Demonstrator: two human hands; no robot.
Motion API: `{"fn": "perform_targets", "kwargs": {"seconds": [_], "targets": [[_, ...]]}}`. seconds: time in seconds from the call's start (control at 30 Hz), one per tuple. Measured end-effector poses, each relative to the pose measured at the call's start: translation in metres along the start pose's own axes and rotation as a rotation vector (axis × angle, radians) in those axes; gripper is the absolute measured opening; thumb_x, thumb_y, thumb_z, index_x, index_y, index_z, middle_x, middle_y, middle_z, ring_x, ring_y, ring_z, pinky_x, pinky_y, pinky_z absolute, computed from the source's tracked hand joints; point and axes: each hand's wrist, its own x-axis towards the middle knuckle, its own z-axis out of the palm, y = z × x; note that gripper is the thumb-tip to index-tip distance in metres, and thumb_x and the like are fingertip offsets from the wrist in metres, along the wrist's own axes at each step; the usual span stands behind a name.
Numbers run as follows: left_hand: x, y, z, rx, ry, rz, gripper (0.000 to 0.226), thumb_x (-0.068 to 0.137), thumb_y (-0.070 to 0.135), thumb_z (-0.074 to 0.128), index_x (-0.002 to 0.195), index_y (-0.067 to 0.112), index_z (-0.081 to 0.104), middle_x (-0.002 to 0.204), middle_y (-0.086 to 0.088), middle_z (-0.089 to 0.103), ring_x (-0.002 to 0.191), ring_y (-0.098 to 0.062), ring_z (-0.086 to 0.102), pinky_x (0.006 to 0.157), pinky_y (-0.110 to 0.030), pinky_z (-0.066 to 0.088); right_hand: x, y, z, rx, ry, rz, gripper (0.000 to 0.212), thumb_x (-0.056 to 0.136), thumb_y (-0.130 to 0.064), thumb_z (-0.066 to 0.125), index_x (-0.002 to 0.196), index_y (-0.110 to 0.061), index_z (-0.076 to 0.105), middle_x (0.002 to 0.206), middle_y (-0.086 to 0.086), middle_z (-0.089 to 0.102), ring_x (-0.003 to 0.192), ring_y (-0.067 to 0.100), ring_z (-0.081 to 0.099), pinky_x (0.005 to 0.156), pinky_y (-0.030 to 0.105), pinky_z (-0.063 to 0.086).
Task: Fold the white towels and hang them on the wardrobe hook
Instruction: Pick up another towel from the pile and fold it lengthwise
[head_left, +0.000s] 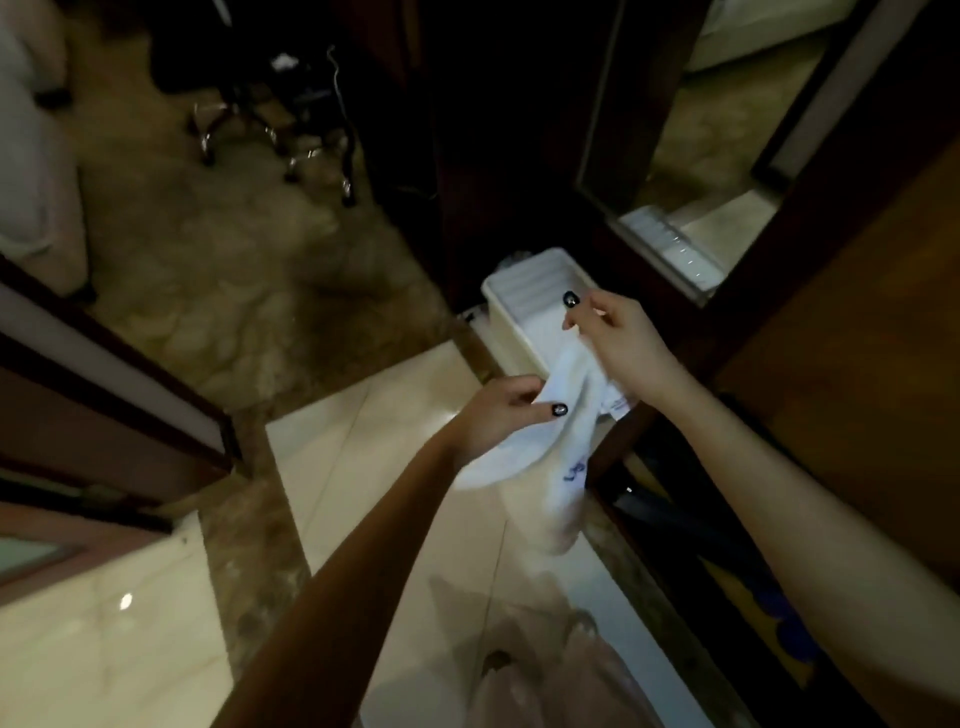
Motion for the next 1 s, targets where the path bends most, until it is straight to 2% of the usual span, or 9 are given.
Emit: {"fn": "perform_targets", "kwargs": {"seconds": [0.2,0.37,0.47,0.53,0.63,0.73,0.8,0.9,1.0], "targets": [[0.003,0.13,0.03,0.015,0.032,0.226,0.012,0.088,0.019,0.067,0.09,0.009,0.063,0.08,-0.001,0.063,0.071,0.002,0.056,0.068,-0.015,0.043,-0.034,-0.072,-0.069,-0.123,0.111,-0.096,0.023,0.099,-0.028,0.048,0.078,-0.021,0.054,0.069,0.002,0.051,0.063,0.011,0.047,0.061,0.03,0.037],[-0.001,0.203,0.063,-0.035,0.06,0.376,0.011,0.094,0.018,0.059,0.086,0.015,0.065,0.08,0.005,0.062,0.076,-0.005,0.057,0.071,-0.022,0.044,-0.088,-0.083,-0.14,0.09,0.32,-0.067,0.023,0.102,-0.033,0.042,0.093,-0.023,0.062,0.077,-0.007,0.06,0.063,-0.004,0.057,0.055,0.008,0.041],[-0.002,0.239,0.089,-0.047,0.08,0.447,0.02,0.097,0.02,0.054,0.08,0.027,0.061,0.076,0.009,0.06,0.073,-0.005,0.056,0.069,-0.025,0.043,-0.132,-0.064,-0.174,0.145,0.245,-0.044,0.015,0.098,-0.032,0.051,0.104,-0.029,0.064,0.093,-0.012,0.068,0.081,-0.006,0.065,0.064,0.006,0.046],[-0.002,0.256,0.108,-0.03,0.034,0.47,0.013,0.097,0.021,0.055,0.084,0.022,0.058,0.084,-0.005,0.061,0.079,-0.013,0.057,0.072,-0.033,0.044,-0.157,-0.05,-0.189,0.19,0.203,-0.027,0.014,0.093,-0.025,0.061,0.105,-0.031,0.065,0.098,-0.016,0.072,0.09,-0.003,0.066,0.069,0.01,0.049],[-0.003,0.276,0.137,-0.034,-0.077,0.485,0.007,0.094,0.024,0.059,0.099,0.02,0.058,0.095,-0.011,0.067,0.085,-0.019,0.064,0.073,-0.037,0.049,-0.188,-0.042,-0.214,0.214,0.275,-0.038,0.019,0.09,-0.009,0.063,0.088,-0.026,0.071,0.08,-0.009,0.073,0.076,0.004,0.068,0.066,0.015,0.049],[-0.007,0.302,0.166,0.025,-0.132,0.51,0.022,0.09,0.027,0.065,0.112,0.023,0.062,0.093,-0.001,0.071,0.085,-0.013,0.068,0.075,-0.03,0.052,-0.213,-0.049,-0.244,0.219,0.372,-0.048,0.024,0.089,-0.004,0.063,0.074,-0.021,0.069,0.067,-0.001,0.065,0.065,0.016,0.059,0.066,0.027,0.047],[-0.009,0.321,0.184,0.076,-0.149,0.564,0.029,0.088,0.02,0.068,0.116,0.023,0.061,0.082,0.007,0.068,0.079,-0.006,0.065,0.075,-0.019,0.05,-0.229,-0.059,-0.262,0.141,0.392,-0.08,0.023,0.089,-0.003,0.063,0.073,-0.02,0.065,0.06,-0.007,0.061,0.058,0.01,0.052,0.058,0.022,0.041],[-0.014,0.347,0.212,0.12,-0.182,0.66,0.013,0.088,0.013,0.066,0.101,0.016,0.069,0.052,0.008,0.051,0.047,0.001,0.041,0.054,-0.011,0.036,-0.255,-0.068,-0.284,0.025,0.441,-0.111,0.02,0.091,-0.004,0.061,0.077,-0.017,0.061,0.051,-0.014,0.053,0.046,-0.003,0.042,0.048,0.014,0.032],[-0.018,0.364,0.231,0.211,-0.213,0.698,0.01,0.088,0.015,0.066,0.09,0.011,0.074,0.06,-0.012,0.056,0.055,-0.01,0.043,0.055,-0.024,0.032,-0.284,-0.07,-0.302,0.039,0.517,-0.112,0.012,0.092,-0.005,0.06,0.083,-0.011,0.064,0.059,-0.006,0.054,0.052,0.004,0.046,0.055,0.018,0.035]]}}
